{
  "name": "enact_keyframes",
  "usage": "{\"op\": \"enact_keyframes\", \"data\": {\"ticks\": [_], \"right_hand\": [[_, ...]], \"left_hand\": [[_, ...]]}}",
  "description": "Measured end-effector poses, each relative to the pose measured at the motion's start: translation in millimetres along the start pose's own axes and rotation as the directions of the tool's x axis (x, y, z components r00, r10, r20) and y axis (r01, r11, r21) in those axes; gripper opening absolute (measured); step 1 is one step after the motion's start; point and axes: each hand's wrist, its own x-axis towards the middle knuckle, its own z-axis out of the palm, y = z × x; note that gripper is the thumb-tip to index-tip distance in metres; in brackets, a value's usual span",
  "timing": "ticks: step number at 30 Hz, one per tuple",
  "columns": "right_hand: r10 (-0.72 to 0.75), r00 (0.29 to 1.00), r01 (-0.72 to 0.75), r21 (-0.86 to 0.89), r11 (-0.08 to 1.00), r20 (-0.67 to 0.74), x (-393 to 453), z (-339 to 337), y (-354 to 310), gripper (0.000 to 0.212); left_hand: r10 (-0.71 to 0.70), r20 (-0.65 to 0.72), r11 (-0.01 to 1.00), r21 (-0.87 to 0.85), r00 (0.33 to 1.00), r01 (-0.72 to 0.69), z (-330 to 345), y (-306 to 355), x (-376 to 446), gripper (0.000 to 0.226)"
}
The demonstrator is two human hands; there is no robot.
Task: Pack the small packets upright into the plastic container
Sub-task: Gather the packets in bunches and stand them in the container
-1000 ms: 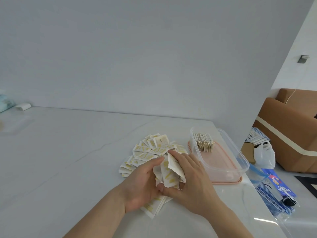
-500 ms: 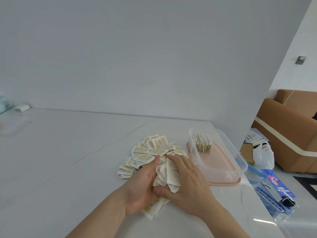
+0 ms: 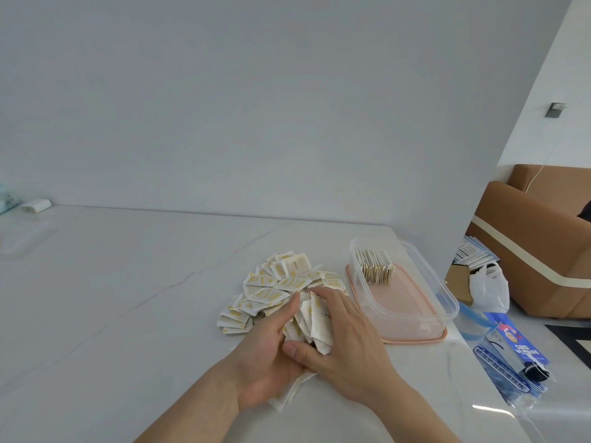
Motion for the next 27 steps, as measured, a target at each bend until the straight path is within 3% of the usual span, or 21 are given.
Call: {"op": "enact_keyframes", "data": {"ticks": [4,10,18,24,27], "right_hand": [[0.024,1.0,-0.023,0.066,0.998,-0.003,0,-3,0,0.076],[0.003,1.0,0.001,0.178,0.984,-0.018,0,-6,2,0.062],[-0.088,0.994,0.098,0.157,0.983,-0.07,0,-9,3,0.061],[-0.193,0.973,0.203,0.069,0.977,-0.122,1,-13,0,0.058],[-0.254,0.961,0.256,0.008,0.967,-0.113,3,-11,-3,0.058]], "left_hand": [[0.01,-0.009,0.996,0.089,1.0,-0.009,-2,-1,1,0.063],[0.017,0.009,1.0,0.025,1.0,-0.017,-3,3,-1,0.061],[0.022,0.053,1.0,-0.013,0.998,-0.021,-9,8,0,0.065],[-0.027,0.025,0.998,-0.048,0.999,0.028,-4,9,-4,0.037],[-0.061,0.046,0.998,0.034,0.997,0.06,-1,7,-5,0.048]]}}
